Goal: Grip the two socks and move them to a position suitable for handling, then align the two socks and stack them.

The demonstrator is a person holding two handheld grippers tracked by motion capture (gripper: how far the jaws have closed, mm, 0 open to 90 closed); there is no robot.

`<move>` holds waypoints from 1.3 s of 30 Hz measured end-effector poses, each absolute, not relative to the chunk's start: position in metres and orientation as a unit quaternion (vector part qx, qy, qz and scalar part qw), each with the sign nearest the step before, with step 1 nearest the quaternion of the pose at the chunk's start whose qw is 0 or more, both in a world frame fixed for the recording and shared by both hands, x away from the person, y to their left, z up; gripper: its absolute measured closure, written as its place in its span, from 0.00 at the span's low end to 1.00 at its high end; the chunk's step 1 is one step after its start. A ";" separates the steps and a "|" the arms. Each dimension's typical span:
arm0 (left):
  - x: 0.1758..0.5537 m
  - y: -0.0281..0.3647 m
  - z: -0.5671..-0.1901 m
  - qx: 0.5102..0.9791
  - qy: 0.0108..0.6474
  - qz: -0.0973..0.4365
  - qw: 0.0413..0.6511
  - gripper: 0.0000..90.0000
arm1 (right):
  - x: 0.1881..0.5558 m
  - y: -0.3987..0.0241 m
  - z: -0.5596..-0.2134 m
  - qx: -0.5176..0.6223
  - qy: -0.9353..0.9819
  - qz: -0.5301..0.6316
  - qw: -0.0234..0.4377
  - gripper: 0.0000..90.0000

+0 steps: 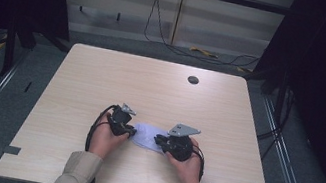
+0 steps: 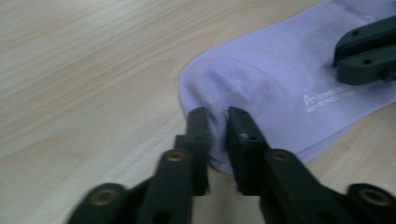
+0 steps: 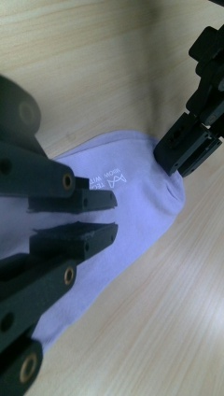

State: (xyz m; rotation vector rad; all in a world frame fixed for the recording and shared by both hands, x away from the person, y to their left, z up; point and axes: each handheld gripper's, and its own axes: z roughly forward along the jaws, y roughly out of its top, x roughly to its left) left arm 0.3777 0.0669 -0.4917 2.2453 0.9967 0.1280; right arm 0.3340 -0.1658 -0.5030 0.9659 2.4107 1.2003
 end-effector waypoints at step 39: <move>0.376 0.079 -0.442 0.848 0.367 0.001 0.382 0.96 | 0.307 -0.208 -0.482 0.328 0.839 0.403 0.162 1.00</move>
